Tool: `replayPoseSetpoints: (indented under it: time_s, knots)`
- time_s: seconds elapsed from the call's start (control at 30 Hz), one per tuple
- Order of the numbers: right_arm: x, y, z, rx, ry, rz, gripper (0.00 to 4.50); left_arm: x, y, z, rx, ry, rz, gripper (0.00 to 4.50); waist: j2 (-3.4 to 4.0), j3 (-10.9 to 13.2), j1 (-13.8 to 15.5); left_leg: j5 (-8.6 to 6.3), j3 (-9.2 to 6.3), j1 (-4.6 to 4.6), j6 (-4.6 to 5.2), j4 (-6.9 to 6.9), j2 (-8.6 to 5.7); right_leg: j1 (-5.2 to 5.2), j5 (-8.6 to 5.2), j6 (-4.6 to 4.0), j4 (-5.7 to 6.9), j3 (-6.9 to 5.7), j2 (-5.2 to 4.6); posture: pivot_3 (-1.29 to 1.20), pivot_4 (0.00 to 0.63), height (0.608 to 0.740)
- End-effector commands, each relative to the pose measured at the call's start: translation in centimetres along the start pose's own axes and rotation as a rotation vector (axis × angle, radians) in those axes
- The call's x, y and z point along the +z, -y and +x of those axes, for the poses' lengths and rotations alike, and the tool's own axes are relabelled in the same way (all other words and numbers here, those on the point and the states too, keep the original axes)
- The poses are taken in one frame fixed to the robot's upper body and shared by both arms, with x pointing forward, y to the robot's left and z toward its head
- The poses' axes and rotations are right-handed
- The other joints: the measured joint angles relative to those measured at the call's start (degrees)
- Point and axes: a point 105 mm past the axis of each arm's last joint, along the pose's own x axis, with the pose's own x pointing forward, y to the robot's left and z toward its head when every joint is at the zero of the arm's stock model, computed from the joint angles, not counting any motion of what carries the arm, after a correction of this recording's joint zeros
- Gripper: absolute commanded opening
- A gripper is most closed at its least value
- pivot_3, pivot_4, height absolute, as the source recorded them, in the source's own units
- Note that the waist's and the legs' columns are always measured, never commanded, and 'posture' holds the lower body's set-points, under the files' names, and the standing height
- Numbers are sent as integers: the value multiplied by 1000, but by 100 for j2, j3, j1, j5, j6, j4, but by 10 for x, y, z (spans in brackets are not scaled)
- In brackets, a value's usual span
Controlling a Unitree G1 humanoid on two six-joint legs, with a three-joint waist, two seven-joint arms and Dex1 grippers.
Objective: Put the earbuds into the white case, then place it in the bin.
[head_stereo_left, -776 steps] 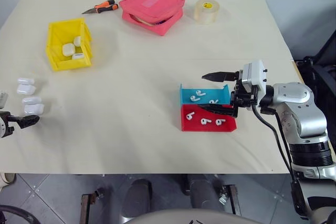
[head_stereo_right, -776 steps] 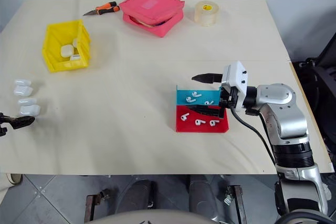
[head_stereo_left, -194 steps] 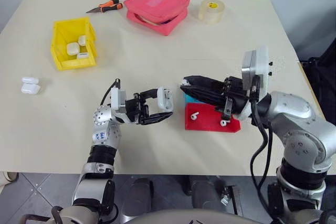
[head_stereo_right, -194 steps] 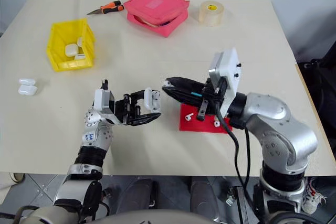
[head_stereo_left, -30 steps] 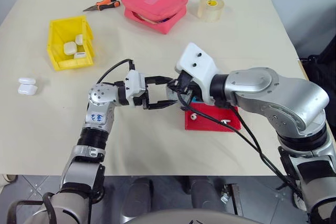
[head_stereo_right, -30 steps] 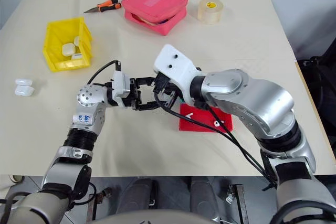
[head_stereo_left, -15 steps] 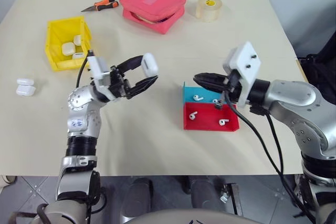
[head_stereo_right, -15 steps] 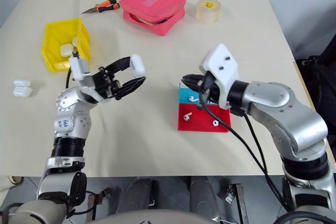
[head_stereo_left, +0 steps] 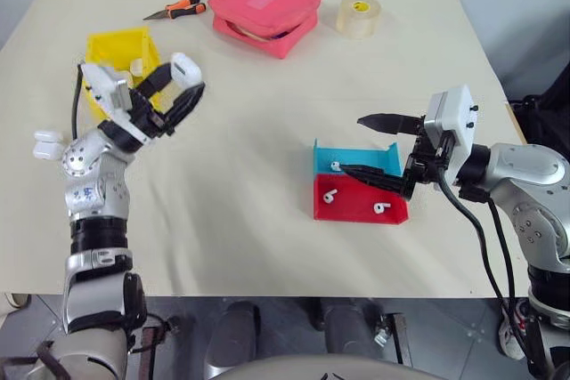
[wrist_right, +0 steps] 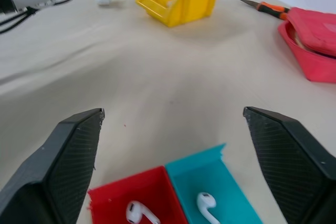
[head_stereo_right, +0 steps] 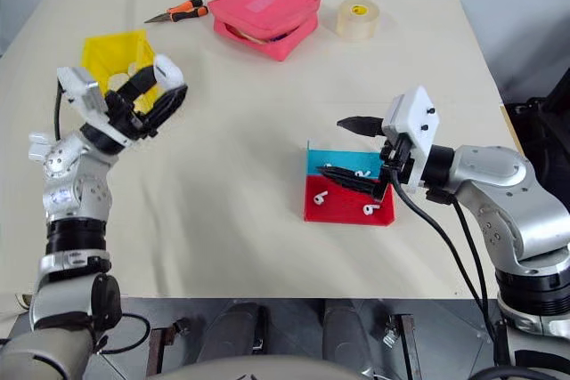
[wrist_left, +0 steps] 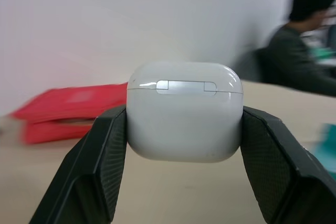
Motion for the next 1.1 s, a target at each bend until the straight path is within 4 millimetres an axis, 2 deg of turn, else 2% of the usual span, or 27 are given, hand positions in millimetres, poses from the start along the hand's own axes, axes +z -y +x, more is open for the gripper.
replayPoseSetpoints:
  time_s: [0.03,0.3,0.43,0.47,0.53,0.57,0.67,0.73,0.87,0.93,1.03,1.1]
  knots:
    - [9,4,-1,-14,22,-53,4441,4,-37,1,234,-53,93,2799,0,0,-13,0,1,0,0,0,1,-1,0,0,-1,0,1,0,150,740]
    - [8,7,1,-25,12,-59,4441,-9,-104,-19,706,-219,137,2799,-2,1,-13,3,6,0,-5,-1,2,-4,1,1,3,-4,0,0,150,740]
    - [9,8,1,-27,4,-59,4441,-9,-116,-25,811,-260,164,2799,-2,1,1,2,11,0,-10,-1,1,-4,2,3,2,-18,-4,0,150,740]
    - [9,9,1,-27,0,-59,4500,-12,-117,-26,823,-281,166,3515,-2,1,11,0,15,1,-14,-1,2,-5,2,3,3,-30,-9,0,150,740]
    - [8,9,1,-27,-5,-60,4500,-16,-117,-27,826,-297,163,4130,-2,1,22,0,22,3,-18,-1,1,-4,2,3,2,-52,-19,0,150,740]
    - [9,10,1,-29,-8,-62,4500,-11,-114,-23,798,-257,185,4414,-2,1,29,1,26,4,-21,-1,1,-4,2,3,3,-62,-24,0,150,740]
    - [10,11,-1,-31,-12,-64,4500,8,-94,-6,614,-101,236,4466,-2,1,45,16,30,3,-53,-1,2,-5,2,2,3,-102,-39,0,150,740]
    - [9,12,-3,-30,-18,-66,4500,15,-71,-2,403,-34,271,4466,-2,1,63,17,33,3,-60,-1,1,-4,2,1,3,-113,-46,0,150,740]
    - [7,11,-6,-7,-27,-68,4500,4,-50,-16,249,-118,333,4466,-2,1,42,13,58,15,-62,-1,0,-4,2,0,8,-117,-59,0,150,740]
    - [4,10,-8,8,-30,-63,4500,4,-25,-25,79,-95,255,4466,-2,1,9,9,63,20,-56,-1,1,-3,2,0,11,-116,-60,0,150,740]
    - [-2,10,-10,22,-50,-55,4500,10,-1,-38,-84,-68,168,4466,-3,1,-9,2,66,21,-47,-1,6,-6,1,-1,15,-117,-61,0,150,740]
    - [-15,8,-14,50,-108,-60,4500,10,18,-55,-210,-103,137,4466,-2,1,-7,-9,65,22,-26,0,6,-5,0,-2,17,-117,-63,0,150,740]
